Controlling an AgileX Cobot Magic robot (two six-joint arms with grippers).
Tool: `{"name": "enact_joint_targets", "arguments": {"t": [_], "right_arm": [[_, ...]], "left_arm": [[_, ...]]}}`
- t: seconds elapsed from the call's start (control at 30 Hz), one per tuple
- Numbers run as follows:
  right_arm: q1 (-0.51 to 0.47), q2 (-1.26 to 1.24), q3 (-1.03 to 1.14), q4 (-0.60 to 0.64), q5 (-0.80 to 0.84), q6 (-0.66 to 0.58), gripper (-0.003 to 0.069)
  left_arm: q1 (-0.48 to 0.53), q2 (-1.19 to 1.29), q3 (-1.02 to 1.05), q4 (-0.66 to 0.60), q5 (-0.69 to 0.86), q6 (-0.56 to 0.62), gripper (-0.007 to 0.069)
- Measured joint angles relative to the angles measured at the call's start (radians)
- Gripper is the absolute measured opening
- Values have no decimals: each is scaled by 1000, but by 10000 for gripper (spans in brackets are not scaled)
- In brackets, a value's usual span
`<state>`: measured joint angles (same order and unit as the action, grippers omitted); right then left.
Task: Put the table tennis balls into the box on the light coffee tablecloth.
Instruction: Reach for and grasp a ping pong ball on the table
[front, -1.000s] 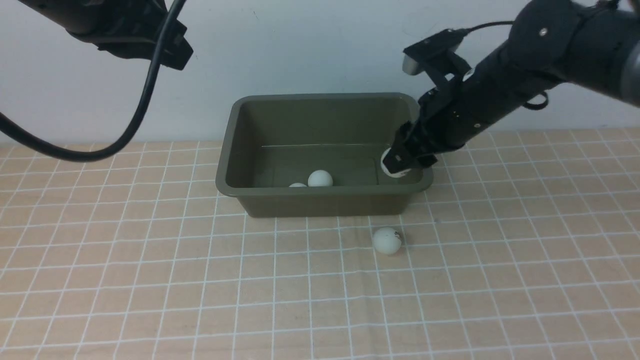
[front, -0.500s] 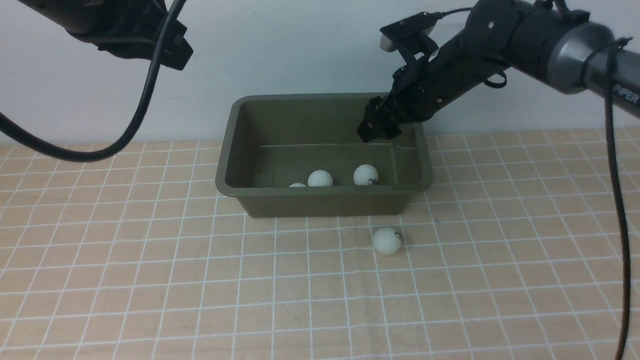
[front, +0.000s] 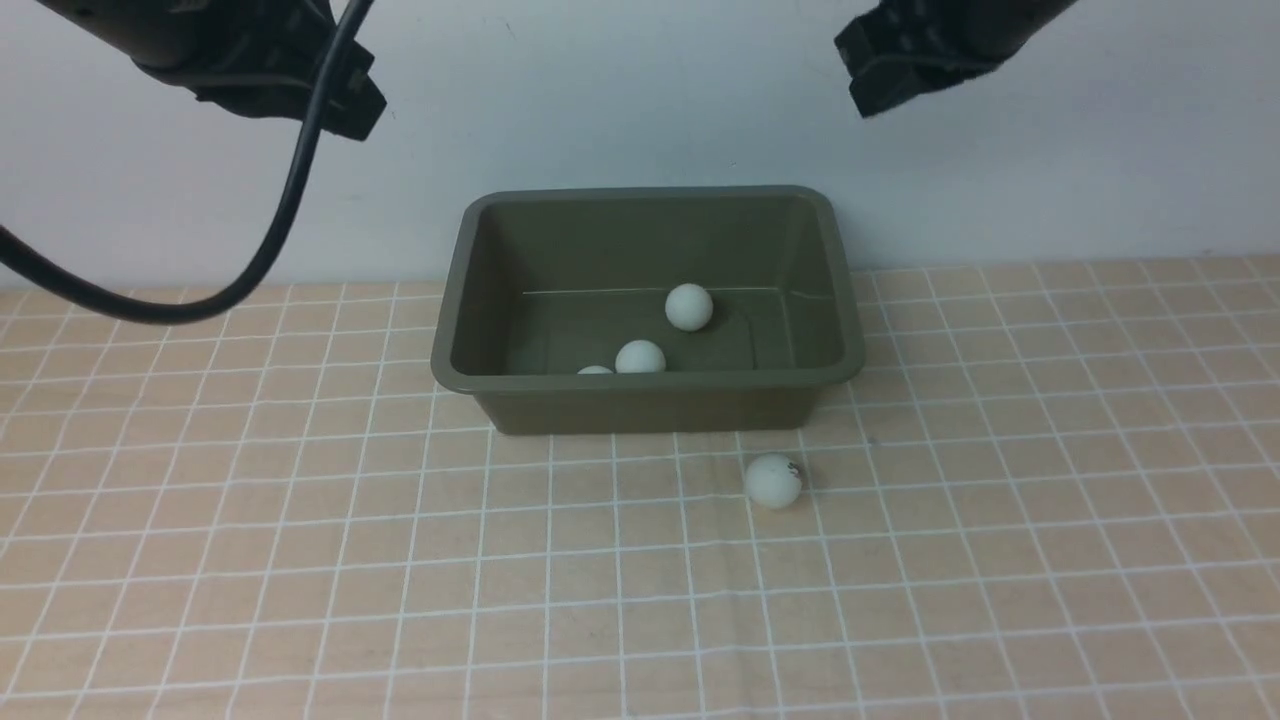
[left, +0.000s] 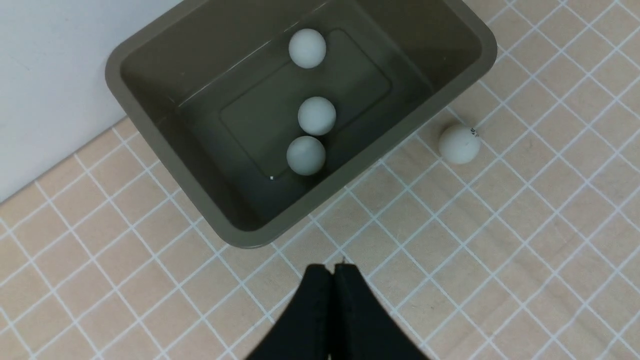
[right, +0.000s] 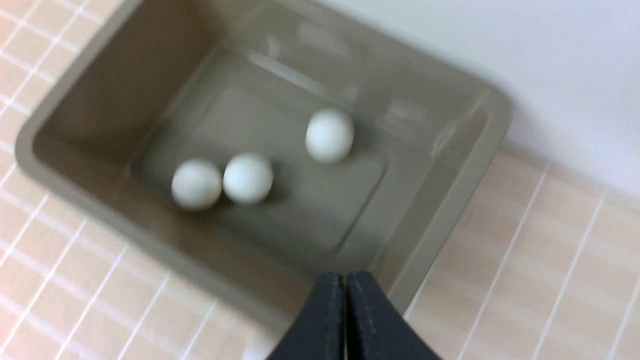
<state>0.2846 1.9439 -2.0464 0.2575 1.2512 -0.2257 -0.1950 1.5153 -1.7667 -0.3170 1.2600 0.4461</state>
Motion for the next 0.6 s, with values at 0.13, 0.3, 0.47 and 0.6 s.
{"name": "enact_joint_targets", "arguments": {"t": [0.13,0.3,0.47,0.6], "right_arm": [[20,-87,198,3,0,13,-15],[109,-230,519,10,-1,-12,-16],[191,-245,738,-25,-160,1,-13],[204,-213,802,-43,-326,81,13]], "left_arm": [[0,0,0,0,0,0,-69],[0,0,0,-1,0,0,-69],[0,0,0,-1,0,0,-69],[0,0,0,-1,0,0,-69]]}}
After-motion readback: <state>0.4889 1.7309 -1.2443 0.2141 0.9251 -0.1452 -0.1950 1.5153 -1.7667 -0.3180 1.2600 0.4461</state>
